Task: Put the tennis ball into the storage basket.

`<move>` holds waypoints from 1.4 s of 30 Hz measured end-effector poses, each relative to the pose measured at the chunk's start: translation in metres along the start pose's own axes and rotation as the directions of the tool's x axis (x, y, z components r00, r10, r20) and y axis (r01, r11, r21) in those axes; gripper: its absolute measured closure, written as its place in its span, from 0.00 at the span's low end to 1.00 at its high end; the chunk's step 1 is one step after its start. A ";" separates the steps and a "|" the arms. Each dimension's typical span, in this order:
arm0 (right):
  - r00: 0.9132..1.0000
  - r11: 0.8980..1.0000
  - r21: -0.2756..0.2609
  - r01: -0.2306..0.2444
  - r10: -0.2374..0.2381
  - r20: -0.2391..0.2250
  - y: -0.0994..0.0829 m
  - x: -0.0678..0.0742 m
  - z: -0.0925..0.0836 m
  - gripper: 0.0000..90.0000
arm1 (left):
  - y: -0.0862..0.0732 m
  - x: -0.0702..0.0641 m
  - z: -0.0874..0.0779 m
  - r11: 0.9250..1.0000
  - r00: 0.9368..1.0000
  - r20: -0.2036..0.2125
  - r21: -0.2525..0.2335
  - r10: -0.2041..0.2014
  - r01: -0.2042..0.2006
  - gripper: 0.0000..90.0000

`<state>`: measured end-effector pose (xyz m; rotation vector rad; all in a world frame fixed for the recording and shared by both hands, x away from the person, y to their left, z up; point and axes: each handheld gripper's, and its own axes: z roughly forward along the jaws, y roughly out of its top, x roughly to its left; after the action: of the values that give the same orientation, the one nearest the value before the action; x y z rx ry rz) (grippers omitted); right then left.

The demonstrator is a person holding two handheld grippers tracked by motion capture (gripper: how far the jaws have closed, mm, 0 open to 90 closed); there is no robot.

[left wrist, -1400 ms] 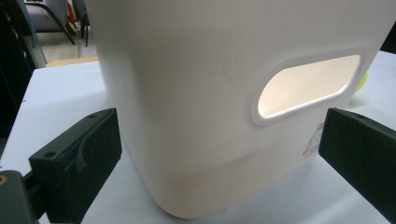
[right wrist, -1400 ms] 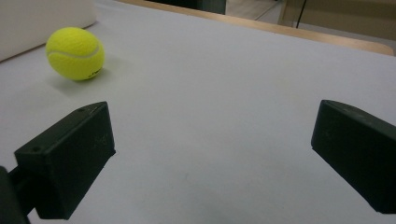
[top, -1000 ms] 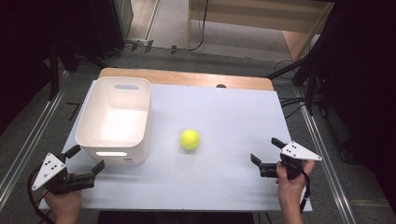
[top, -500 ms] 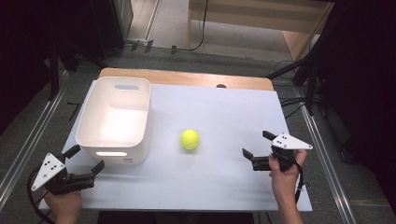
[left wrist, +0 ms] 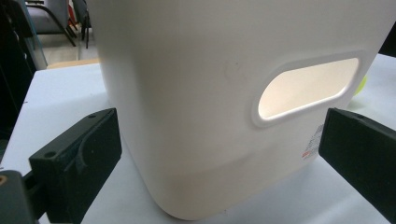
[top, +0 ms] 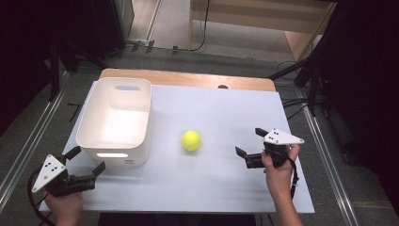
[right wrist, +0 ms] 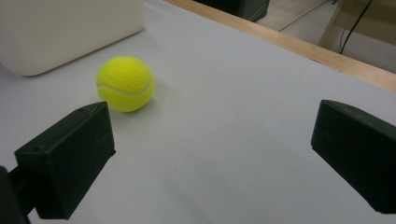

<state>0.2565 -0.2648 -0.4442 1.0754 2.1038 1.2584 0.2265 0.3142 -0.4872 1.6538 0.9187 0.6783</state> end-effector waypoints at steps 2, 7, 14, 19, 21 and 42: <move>1.000 1.000 0.005 0.007 -0.007 -0.007 0.001 0.001 0.003 0.00 | 0.000 0.000 0.000 1.000 1.000 0.000 0.000 0.000 0.000 0.00; 1.000 0.999 0.026 0.022 -0.021 -0.023 0.006 0.006 0.013 0.00 | 0.000 0.000 0.000 1.000 1.000 0.000 -0.001 -0.003 0.003 0.00; 0.997 0.997 0.050 0.055 -0.052 -0.049 0.015 0.014 0.027 0.00 | 0.000 0.000 0.000 1.000 1.000 0.002 -0.006 -0.004 0.004 0.00; 0.996 0.995 0.079 0.065 -0.060 -0.065 0.018 0.019 0.037 0.00 | 0.000 0.001 0.000 1.000 1.000 0.005 -0.005 -0.007 0.007 0.00; 0.995 0.993 0.089 0.071 -0.065 -0.070 0.020 0.020 0.040 0.00 | 0.000 0.001 0.000 1.000 1.000 0.005 -0.006 -0.007 0.007 0.00; 0.987 0.972 0.198 0.129 -0.105 -0.125 0.039 0.034 0.074 0.00 | 0.000 0.000 0.000 1.000 1.000 0.005 -0.006 -0.005 0.005 0.00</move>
<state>0.3046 -0.1883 -0.4447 0.9656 2.3885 1.0881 0.2268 0.3145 -0.4872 1.6470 0.9159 0.6725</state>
